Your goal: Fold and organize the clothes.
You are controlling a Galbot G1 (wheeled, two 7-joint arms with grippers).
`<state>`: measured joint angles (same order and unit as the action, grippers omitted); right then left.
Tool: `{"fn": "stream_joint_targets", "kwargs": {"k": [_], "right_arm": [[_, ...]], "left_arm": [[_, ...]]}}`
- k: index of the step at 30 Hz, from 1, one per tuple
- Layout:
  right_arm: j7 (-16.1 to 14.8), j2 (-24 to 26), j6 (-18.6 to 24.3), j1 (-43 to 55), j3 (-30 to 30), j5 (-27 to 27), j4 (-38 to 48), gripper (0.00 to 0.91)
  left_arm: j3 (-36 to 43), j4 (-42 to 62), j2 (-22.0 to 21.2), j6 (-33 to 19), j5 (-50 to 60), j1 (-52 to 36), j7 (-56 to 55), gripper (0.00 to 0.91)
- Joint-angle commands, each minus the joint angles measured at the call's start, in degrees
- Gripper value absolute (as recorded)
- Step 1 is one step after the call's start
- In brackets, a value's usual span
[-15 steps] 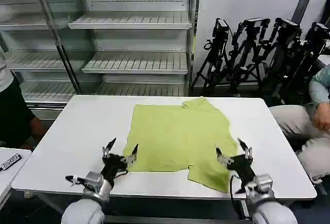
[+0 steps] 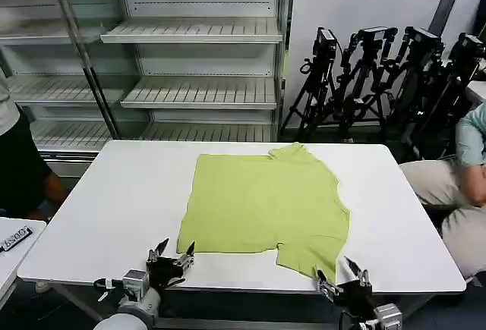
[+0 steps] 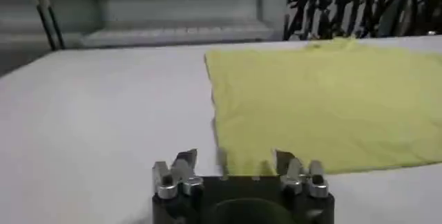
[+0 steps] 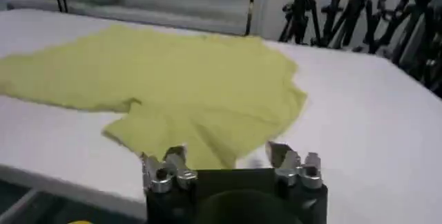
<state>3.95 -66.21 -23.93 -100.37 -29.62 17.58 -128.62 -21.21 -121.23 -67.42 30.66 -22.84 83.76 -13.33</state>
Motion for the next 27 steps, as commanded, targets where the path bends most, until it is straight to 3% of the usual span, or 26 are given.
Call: {"fn": "stream_joint_targets", "kwargs": {"k": [1,16,20,27], "right_arm": [[1.19,0.30,-2.64,-2.77,0.34,1.76,-0.92,0.000],[-1.44,-0.07,0.00,2.17,-1.00,5.15,-2.17,0.000],[-2.05,0.25,-0.42,9.55,-2.81,6.02,-0.84,0.000],[-2.11,-0.79,-4.43,28.60,0.69,5.03,8.07,0.000]], "left_arm": [[0.35,0.34,0.43,2.47,-3.06,0.89,-2.05,0.020],[0.71,-2.71,0.46,2.39,-1.99,-2.08,0.48,0.010],[1.26,0.86,-0.50,2.25,-1.79,-8.17,1.31,0.010],[1.29,9.12,-3.62,1.65,-3.67,-20.48,1.10,0.010]]}}
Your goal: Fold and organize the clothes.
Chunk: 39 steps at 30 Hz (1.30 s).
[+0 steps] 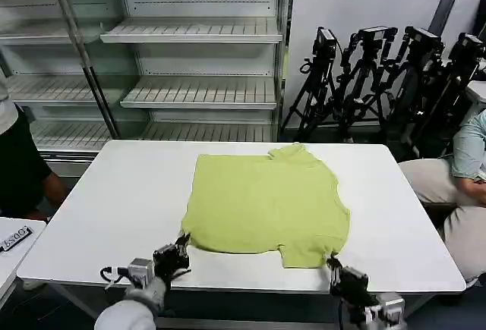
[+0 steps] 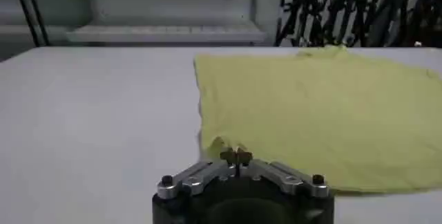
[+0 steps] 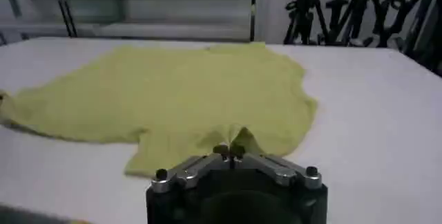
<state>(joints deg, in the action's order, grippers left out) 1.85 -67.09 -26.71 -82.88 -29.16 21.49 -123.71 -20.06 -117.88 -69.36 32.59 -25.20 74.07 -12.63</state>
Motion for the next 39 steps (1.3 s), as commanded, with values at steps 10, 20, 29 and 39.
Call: {"fn": "stream_joint_targets", "kwargs": {"k": [10,20,29,39], "right_arm": [[-1.50,-1.80,-0.81,24.14,5.09,-3.63,18.54,0.000],[-1.81,-3.05,-0.09,28.20,6.21,-4.80,23.70,0.000],[-1.77,-4.13,1.19,27.45,7.55,-5.13,25.29,0.907],[-0.60,0.74,-2.50,12.81,-1.09,-1.29,12.74,0.907]], "left_arm": [[0.44,14.89,-4.60,0.40,-5.69,-19.22,-1.16,0.010],[1.97,19.25,-5.18,0.35,-4.81,-21.77,-0.30,0.020],[2.52,22.37,-5.26,-0.28,-1.13,-22.90,1.52,0.907],[4.39,8.68,-1.65,0.54,0.49,-10.25,-0.70,0.907]]}}
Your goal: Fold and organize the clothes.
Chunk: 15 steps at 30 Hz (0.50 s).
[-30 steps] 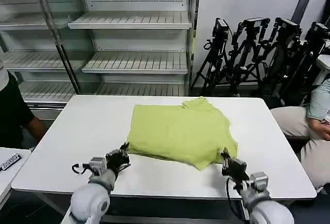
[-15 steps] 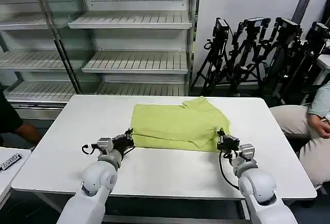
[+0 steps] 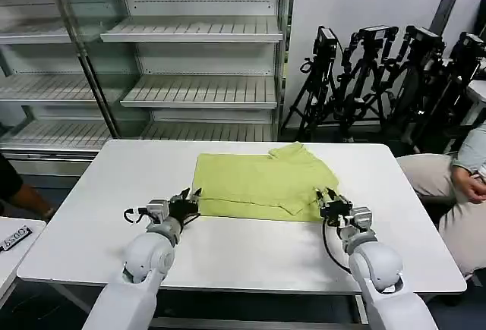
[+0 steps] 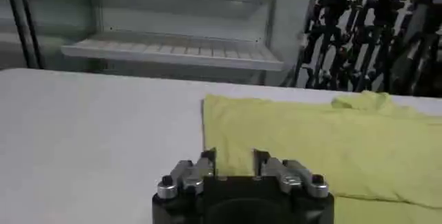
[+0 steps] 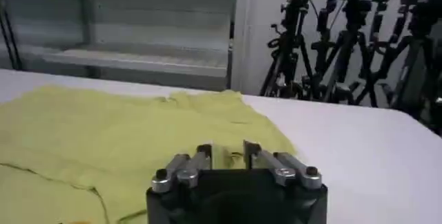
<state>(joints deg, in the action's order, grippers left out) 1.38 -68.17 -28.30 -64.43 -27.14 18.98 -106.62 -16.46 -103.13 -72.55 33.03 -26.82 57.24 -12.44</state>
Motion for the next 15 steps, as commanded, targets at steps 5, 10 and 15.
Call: {"fn": "stream_joint_targets", "kwargs": {"k": [5,10,15], "right_arm": [[0.89,1.69,-1.53,-8.93,-4.90,2.34,-4.76,0.665],[0.26,1.84,-1.85,-9.22,-4.59,3.04,-4.33,0.000],[0.13,2.10,-2.75,-8.30,-4.11,5.60,-2.30,0.000]], "left_arm": [[0.71,-2.21,1.33,0.19,1.96,4.97,-3.04,0.020],[1.96,-0.42,0.88,0.19,-0.05,3.40,-5.49,0.010],[2.15,-0.36,0.22,0.18,-0.35,3.36,-6.06,0.010]]}}
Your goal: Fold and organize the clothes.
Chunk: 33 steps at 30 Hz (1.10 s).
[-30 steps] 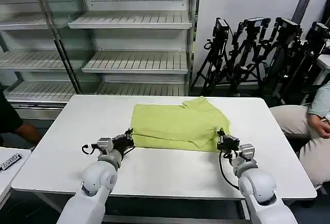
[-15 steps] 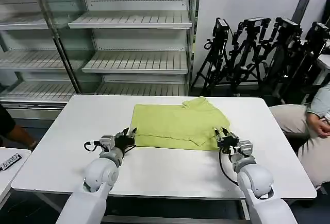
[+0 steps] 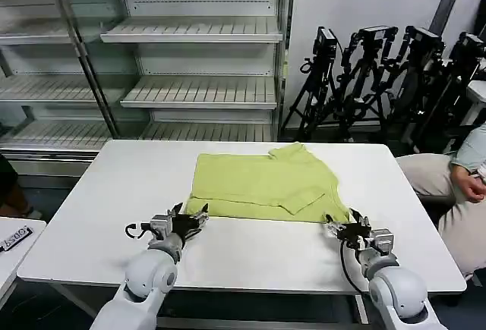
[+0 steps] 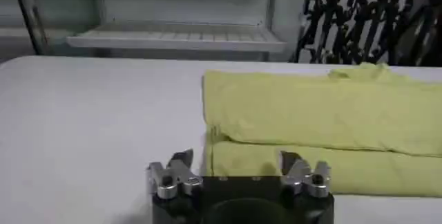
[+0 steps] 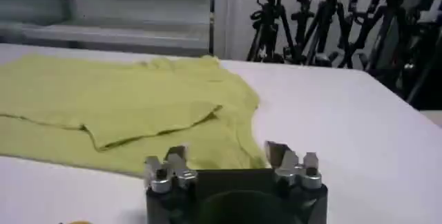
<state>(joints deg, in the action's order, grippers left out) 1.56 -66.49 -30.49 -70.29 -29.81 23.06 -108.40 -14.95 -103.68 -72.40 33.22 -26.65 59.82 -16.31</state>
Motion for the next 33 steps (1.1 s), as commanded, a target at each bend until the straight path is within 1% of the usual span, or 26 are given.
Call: {"fn": "stream_joint_targets", "kwargs": {"k": [1,2,5,6,9,12,13,14,15,17,20,22,27,29,30,31,32,33], "right_arm": [[0.11,0.43,-0.91,-2.06,-1.33,2.39,0.08,0.000],[0.06,0.44,-0.99,-1.90,-1.31,2.72,0.28,0.000],[-0.36,0.53,-1.01,-1.37,-1.00,3.66,1.01,0.000],[-1.24,0.51,-0.67,-1.37,-0.94,4.19,1.24,0.000],[-1.87,0.13,0.26,-2.41,-0.69,4.31,0.96,0.000],[-1.88,-0.12,0.86,-4.70,-0.96,3.75,-1.50,0.000],[-2.72,-0.08,1.67,-6.65,-1.64,3.13,-3.74,0.000],[-3.33,-0.04,2.23,-8.49,-2.47,1.94,-6.05,0.000],[-3.61,-0.08,2.51,-10.92,-3.39,1.14,-8.00,0.000],[-3.35,-0.18,2.92,-15.40,-4.68,0.93,-11.97,0.000],[-3.04,-0.78,4.62,-21.08,-6.09,-1.65,-15.78,0.000],[-2.99,-0.99,5.44,-24.66,-7.13,-2.05,-18.17,0.000],[-2.73,-1.44,6.38,-31.68,-8.11,-2.92,-23.21,0.000],[-2.70,-1.78,6.91,-33.97,-7.98,-3.33,-24.55,0.000],[-2.54,-1.87,6.81,-34.68,-7.93,-3.28,-25.15,0.000],[-2.41,-1.95,6.72,-35.12,-8.01,-3.23,-25.58,0.897],[-2.34,-1.91,6.59,-35.70,-8.16,-3.24,-26.14,0.907],[-2.26,-1.86,6.41,-35.96,-8.25,-3.25,-26.39,0.907]], "left_arm": [[0.66,0.34,0.05,0.00,-0.51,0.64,-2.17,0.010],[0.70,0.54,0.05,0.00,-0.48,0.54,-2.13,0.020],[0.89,1.02,0.09,-0.04,-0.50,0.62,-1.35,0.010],[1.04,0.65,0.15,-0.03,-0.59,1.15,-1.11,0.010],[1.26,-1.74,0.64,-0.04,0.09,3.34,0.67,0.000],[0.75,-3.74,1.19,-0.11,0.00,4.87,2.25,0.000],[0.30,-5.44,1.69,-0.11,-0.18,6.06,3.12,0.000],[-0.73,-7.57,1.69,-0.11,0.00,7.51,3.66,0.000],[-1.68,-9.42,2.72,-0.13,0.59,9.71,3.97,0.000],[-4.05,-13.08,3.91,-0.15,0.82,14.56,4.81,0.000],[-8.98,-17.77,5.50,-0.23,0.77,21.66,5.59,0.000],[-11.07,-20.45,6.69,-1.15,0.80,26.20,5.28,0.000],[-13.64,-26.06,7.23,-2.25,1.06,33.70,4.63,0.000],[-13.20,-27.26,6.89,-2.24,2.38,35.72,4.68,0.010],[-13.15,-27.57,6.81,-2.03,2.54,36.07,4.69,0.060],[-13.14,-28.00,6.77,-1.75,2.73,36.39,4.65,0.816],[-13.35,-28.90,6.74,-0.73,3.25,37.01,4.55,0.907],[-13.54,-29.28,6.82,-0.27,3.88,37.36,4.50,0.907]]}}
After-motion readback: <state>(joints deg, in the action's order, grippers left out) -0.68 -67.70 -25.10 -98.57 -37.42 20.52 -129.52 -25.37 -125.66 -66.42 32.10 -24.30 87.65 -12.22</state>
